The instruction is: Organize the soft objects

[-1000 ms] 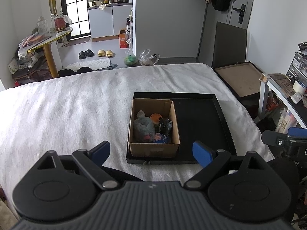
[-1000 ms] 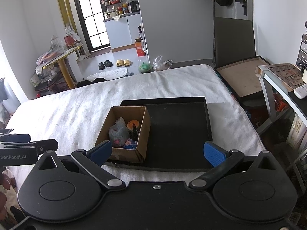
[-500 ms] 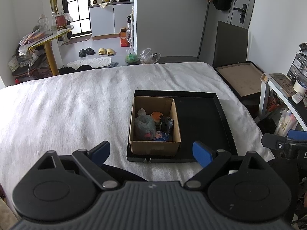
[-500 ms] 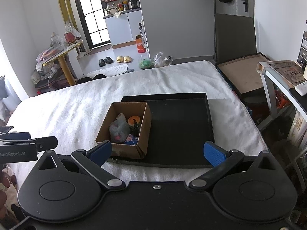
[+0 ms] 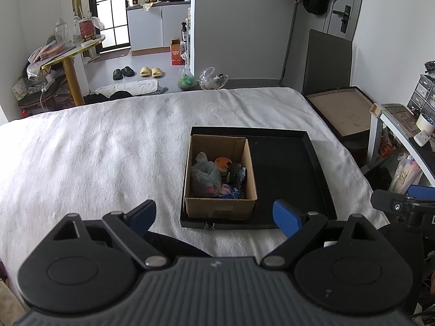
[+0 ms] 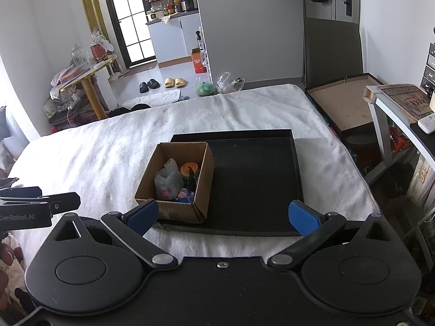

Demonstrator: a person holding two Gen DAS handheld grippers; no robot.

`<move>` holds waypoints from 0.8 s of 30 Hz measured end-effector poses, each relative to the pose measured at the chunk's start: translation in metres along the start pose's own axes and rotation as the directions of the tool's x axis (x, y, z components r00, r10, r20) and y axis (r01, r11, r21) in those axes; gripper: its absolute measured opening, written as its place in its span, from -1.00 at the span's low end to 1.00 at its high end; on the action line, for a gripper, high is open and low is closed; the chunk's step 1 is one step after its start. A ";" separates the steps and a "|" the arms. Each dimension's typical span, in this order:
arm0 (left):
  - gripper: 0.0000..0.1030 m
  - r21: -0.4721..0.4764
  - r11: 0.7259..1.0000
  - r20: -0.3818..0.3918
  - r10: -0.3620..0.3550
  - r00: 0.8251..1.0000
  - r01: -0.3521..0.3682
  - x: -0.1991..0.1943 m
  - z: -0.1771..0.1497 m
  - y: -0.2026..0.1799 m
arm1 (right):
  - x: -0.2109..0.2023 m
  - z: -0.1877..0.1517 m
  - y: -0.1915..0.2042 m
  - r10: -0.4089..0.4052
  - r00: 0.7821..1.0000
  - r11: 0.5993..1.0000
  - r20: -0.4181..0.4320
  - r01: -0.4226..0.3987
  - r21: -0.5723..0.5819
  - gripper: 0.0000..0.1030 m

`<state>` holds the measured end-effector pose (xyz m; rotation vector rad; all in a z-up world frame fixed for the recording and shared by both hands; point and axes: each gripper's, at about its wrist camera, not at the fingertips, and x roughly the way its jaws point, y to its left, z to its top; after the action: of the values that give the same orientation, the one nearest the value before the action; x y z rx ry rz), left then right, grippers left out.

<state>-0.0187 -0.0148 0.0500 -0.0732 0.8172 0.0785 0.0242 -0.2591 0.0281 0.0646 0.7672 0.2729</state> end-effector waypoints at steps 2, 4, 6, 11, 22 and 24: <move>0.79 -0.002 1.000 -0.003 0.000 1.000 0.000 0.000 0.000 -0.001 | -0.001 -0.001 -0.001 0.012 1.000 1.000 0.001 -0.012 0.006 1.00; 0.78 -0.002 1.000 -0.005 0.000 1.000 0.000 0.000 0.000 0.000 | -0.001 -0.001 -0.002 0.007 1.000 1.000 0.002 -0.007 0.007 1.00; 0.79 -0.003 1.000 -0.007 -0.001 1.000 0.001 0.000 0.000 0.000 | -0.001 -0.002 -0.002 0.009 1.000 1.000 0.001 -0.009 0.010 1.00; 0.78 -0.002 1.000 -0.014 0.000 1.000 0.000 0.002 0.001 0.000 | 0.001 -0.002 -0.002 0.009 1.000 1.000 -0.003 -0.009 0.002 1.00; 0.78 0.019 1.000 -0.005 -0.011 1.000 0.011 0.004 -0.001 -0.005 | 0.004 -0.003 -0.002 0.006 1.000 1.000 -0.009 -0.006 0.016 1.00; 0.78 0.020 1.000 -0.008 -0.016 1.000 0.016 0.006 0.000 -0.006 | 0.005 -0.003 -0.003 0.006 1.000 1.000 -0.010 -0.006 0.018 1.00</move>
<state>-0.0145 -0.0206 0.0459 -0.0610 0.8245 0.0552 0.0262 -0.2605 0.0222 0.0830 0.7801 0.2720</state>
